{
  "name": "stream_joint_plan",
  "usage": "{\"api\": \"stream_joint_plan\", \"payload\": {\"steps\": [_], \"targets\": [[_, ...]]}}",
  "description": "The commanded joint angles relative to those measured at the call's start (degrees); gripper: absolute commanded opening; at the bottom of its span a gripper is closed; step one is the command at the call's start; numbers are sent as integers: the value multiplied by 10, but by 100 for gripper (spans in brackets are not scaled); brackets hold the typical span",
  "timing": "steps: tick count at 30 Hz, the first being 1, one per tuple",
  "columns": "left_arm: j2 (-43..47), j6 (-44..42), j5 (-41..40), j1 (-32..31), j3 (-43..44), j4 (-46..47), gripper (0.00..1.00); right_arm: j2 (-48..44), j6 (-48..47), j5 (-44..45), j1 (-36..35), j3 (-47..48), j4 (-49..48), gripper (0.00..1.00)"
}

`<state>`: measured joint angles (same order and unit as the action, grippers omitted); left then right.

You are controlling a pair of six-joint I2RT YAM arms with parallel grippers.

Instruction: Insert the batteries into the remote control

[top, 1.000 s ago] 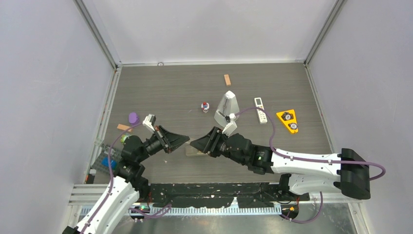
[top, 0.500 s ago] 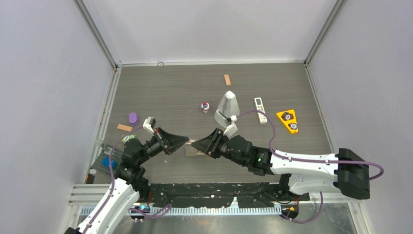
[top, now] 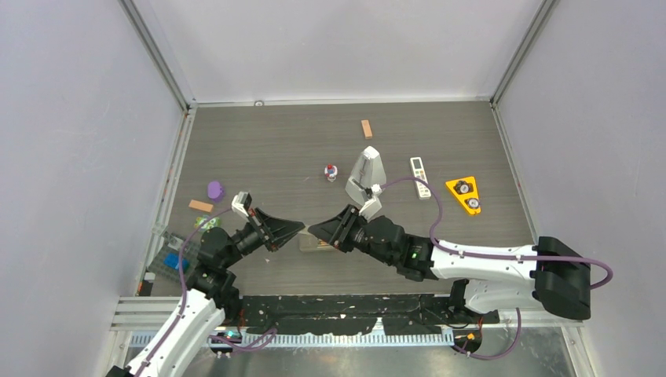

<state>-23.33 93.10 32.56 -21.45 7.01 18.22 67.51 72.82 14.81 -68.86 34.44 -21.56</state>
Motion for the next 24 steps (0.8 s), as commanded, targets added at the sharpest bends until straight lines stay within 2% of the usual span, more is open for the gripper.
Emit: {"api": "stream_joint_plan", "payload": {"steps": [1,3,4,6,7,8,10,11,15,19,24], "targets": [[4,5,3,-1,-6,33,0,6,4,-3,5,1,-45,28],[4,-3,5,-1,-6,29,2,8,5,-6,7,1,-44,20],[4,-7,6,-1,-6,24,8,8,6,-8,8,1,-39,16],[6,-22,8,-1,-5,8,30,9,7,-10,11,1,-28,10],[7,-35,9,-1,-5,-6,47,9,5,-12,12,0,-25,9],[9,-54,11,0,-3,-26,59,9,4,-15,14,0,-16,6],[10,-102,10,0,-1,-71,75,7,-5,-20,18,-3,0,5],[9,-115,10,1,0,-91,80,5,-13,-21,19,-7,12,5],[1,-190,-6,3,3,-170,89,-11,-51,-14,37,-23,49,5],[-26,-262,-44,4,27,-270,89,-12,-110,-31,68,-27,80,5],[-99,-352,-95,4,69,-353,89,49,-177,-82,100,-4,101,5]]}}
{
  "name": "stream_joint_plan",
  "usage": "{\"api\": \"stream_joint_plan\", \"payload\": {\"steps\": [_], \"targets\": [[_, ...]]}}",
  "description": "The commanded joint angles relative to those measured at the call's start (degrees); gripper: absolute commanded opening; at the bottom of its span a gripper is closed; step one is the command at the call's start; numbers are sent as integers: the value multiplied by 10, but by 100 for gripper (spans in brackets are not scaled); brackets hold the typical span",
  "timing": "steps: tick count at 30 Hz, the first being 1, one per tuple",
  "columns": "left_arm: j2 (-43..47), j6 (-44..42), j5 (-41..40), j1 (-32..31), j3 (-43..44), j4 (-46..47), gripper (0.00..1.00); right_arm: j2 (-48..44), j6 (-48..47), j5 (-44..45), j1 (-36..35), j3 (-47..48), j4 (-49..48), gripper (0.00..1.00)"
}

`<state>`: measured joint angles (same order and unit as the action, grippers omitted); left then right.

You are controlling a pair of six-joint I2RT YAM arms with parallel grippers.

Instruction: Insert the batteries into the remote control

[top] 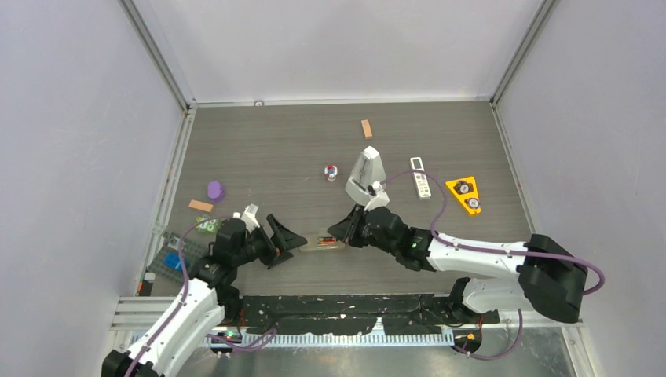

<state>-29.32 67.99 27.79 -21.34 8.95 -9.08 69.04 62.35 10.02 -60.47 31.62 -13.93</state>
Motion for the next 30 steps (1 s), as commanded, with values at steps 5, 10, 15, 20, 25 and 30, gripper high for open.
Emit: {"api": "stream_joint_plan", "payload": {"steps": [5,10,15,20,25,30], "targets": [[-100,-137,-59,2,60,-76,89,108,-106,-114,48,59,18,5],[-133,-147,-63,2,55,-51,89,150,-129,-147,58,86,17,6],[-164,-149,-58,2,49,-31,88,169,-131,-152,61,97,16,5],[-175,-147,-59,2,49,-17,87,178,-125,-153,64,99,26,6],[-185,-154,-67,2,56,-15,87,171,-118,-141,65,88,27,5],[-211,-157,-64,2,62,-3,87,160,-116,-123,66,85,24,6]]}}
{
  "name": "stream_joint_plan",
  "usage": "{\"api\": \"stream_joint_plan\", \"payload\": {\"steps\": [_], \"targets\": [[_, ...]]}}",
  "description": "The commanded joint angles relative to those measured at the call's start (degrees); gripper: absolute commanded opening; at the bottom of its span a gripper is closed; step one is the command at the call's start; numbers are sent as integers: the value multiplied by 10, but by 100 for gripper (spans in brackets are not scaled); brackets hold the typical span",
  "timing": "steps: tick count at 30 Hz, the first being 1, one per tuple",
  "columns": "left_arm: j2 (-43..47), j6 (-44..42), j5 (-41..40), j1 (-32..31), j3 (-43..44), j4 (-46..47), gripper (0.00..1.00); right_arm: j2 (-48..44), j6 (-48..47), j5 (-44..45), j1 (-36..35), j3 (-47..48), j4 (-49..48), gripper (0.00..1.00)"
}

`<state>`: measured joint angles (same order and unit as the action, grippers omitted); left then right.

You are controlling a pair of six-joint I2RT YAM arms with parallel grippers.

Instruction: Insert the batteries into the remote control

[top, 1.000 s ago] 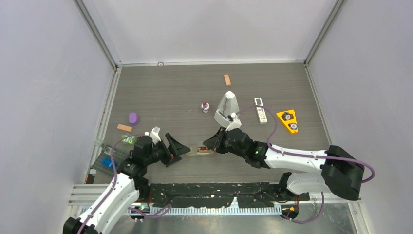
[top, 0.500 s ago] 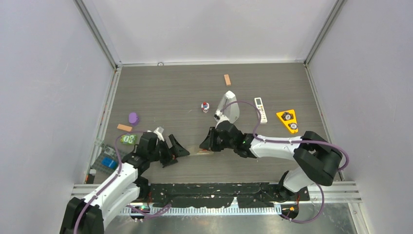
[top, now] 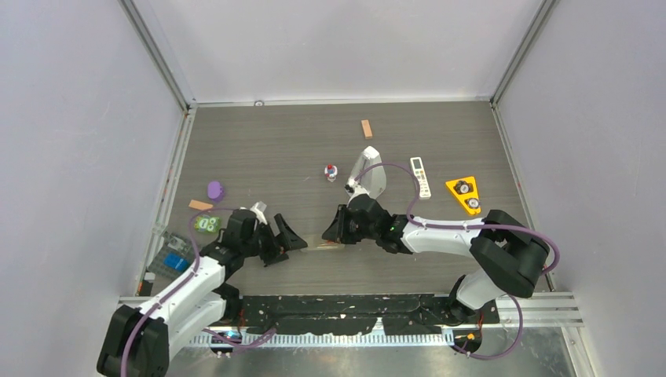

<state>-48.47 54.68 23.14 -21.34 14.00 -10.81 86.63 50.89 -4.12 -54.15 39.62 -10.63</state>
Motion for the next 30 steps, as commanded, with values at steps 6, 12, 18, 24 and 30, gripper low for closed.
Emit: {"api": "stream_joint_plan", "payload": {"steps": [6,12,18,24,30], "targets": [[-45,-25,-13,2,19,25,87,-17,0,23,5,4,3,5],[-55,-27,-13,2,22,28,86,-19,3,30,6,-1,1,5],[-73,-27,-4,2,22,42,84,-4,7,25,6,-1,-3,6],[-103,-27,15,2,19,71,84,10,17,14,6,-11,-16,6],[-129,-25,33,2,15,101,83,17,25,9,6,-23,-32,6]]}}
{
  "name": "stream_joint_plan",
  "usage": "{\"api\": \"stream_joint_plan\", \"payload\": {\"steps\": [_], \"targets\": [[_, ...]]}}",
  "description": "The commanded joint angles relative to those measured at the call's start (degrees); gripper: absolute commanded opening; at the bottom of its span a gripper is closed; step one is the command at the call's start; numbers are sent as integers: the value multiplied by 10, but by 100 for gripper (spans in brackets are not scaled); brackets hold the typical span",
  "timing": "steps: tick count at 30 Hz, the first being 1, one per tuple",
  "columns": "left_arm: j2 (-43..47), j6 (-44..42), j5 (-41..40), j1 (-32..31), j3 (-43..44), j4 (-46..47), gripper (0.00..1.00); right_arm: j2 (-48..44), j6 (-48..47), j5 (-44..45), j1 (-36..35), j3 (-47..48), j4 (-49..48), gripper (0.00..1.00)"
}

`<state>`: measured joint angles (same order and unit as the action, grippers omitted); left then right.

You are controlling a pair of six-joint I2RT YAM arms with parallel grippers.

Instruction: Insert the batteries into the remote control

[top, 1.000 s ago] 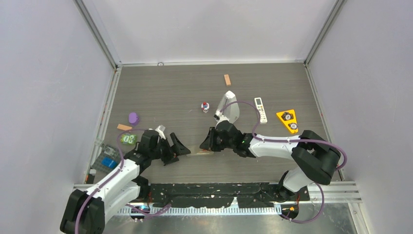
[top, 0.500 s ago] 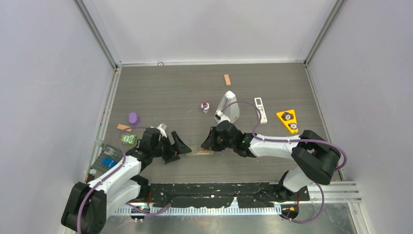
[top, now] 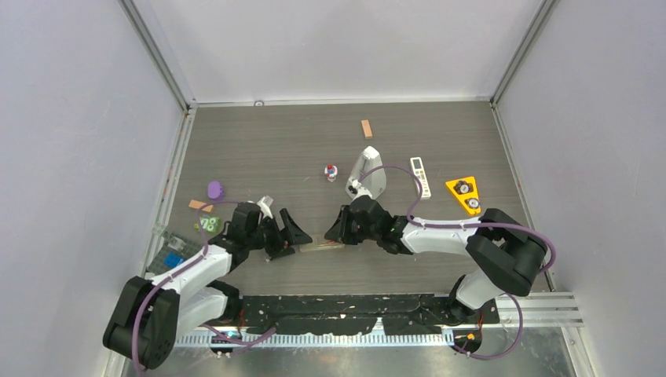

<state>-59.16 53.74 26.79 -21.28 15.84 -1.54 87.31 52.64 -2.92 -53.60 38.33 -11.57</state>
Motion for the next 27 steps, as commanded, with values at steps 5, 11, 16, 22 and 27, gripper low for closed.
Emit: {"api": "stream_joint_plan", "payload": {"steps": [5,11,16,22,27], "targets": [[-45,-20,6,2,-3,12,82,27,11,-14,1,-10,-39,8],[-59,-28,3,2,1,7,81,32,19,-21,1,-9,-31,11],[-49,-34,-21,2,1,-17,81,19,19,2,0,23,60,20],[-45,-39,-29,2,8,-28,81,22,-2,20,1,80,165,29],[-43,-40,-27,2,9,-28,81,35,-11,13,0,111,198,35]]}}
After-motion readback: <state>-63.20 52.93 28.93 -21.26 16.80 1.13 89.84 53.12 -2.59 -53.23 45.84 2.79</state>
